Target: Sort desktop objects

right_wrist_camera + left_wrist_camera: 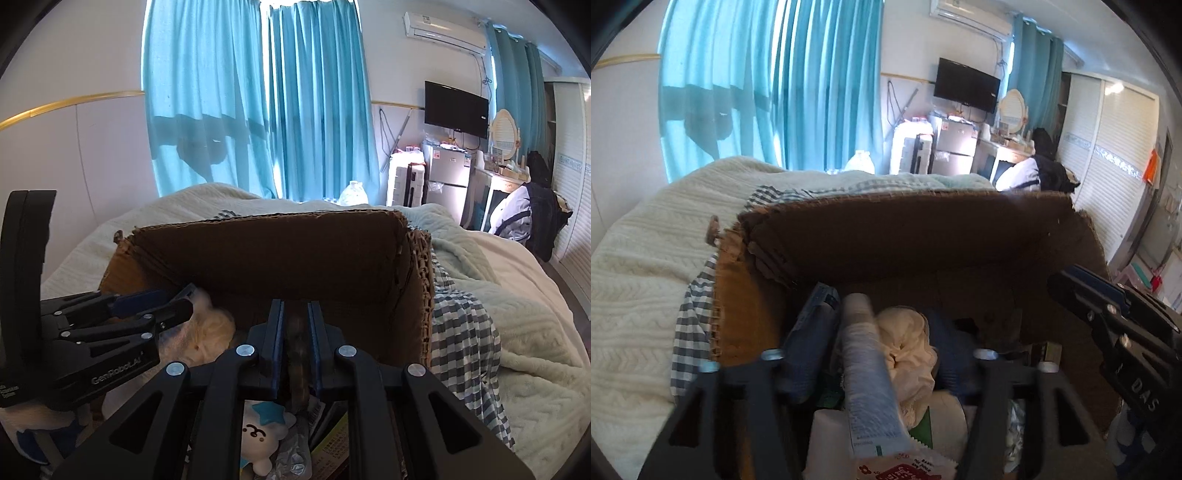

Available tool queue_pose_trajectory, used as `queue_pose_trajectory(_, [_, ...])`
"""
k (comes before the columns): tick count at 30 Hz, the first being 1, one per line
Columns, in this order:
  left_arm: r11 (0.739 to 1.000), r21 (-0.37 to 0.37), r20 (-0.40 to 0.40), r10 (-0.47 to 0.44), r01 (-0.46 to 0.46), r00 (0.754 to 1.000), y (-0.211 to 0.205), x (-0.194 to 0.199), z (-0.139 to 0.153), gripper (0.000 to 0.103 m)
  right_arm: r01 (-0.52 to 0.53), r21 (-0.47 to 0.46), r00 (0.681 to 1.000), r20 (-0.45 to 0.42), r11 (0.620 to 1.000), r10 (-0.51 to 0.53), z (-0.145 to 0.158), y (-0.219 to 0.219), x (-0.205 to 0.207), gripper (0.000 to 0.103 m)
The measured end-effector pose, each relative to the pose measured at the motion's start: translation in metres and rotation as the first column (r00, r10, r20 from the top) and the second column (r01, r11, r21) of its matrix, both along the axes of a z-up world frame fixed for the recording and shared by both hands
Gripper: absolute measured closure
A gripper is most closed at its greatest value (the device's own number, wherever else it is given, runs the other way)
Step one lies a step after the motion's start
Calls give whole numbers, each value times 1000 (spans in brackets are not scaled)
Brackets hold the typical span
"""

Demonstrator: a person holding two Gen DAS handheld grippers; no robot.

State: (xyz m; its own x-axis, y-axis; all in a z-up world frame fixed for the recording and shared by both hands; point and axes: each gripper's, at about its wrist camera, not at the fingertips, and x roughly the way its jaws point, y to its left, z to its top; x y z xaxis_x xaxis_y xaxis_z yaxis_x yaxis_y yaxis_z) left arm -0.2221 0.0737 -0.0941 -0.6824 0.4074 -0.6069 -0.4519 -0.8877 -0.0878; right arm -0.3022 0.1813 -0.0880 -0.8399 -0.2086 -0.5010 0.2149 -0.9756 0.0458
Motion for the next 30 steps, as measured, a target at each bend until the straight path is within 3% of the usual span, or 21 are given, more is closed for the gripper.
queue_pose_trajectory(1, [1000, 3, -16, 9, -9, 1000, -2, 3, 3, 33, 3, -14, 1000, -4, 1000, -3, 2, 3, 1, 60])
queue_pose_trajectory(2, [1000, 5, -26, 12, -12, 1000, -4, 7, 7, 33, 8, -28, 1000, -9, 1000, -8, 5, 6, 3, 57])
queue_pose_trajectory(11, [998, 47, -60, 37, -34, 997, -25, 32, 36, 33, 49, -71, 996, -76, 996, -54, 44, 22, 46, 52])
queue_pose_trajectory(19, [994, 100, -123, 50, -38, 991, -40, 65, 83, 33, 51, -78, 989, -137, 996, -61, 80, 20, 95, 48])
queue_pose_trajectory(24, [991, 131, -187, 59, -35, 981, -54, 98, 117, 22, 44, -95, 979, -194, 994, -62, 108, 17, 129, 34])
queue_pose_trajectory(26, [991, 131, -207, 59, -32, 977, -60, 110, 128, 21, 45, -100, 974, -216, 994, -66, 118, 18, 144, 22])
queue_pose_trajectory(30, [990, 135, -225, 64, -34, 972, -70, 132, 142, 14, 20, -100, 965, -257, 995, -45, 137, 14, 174, 15])
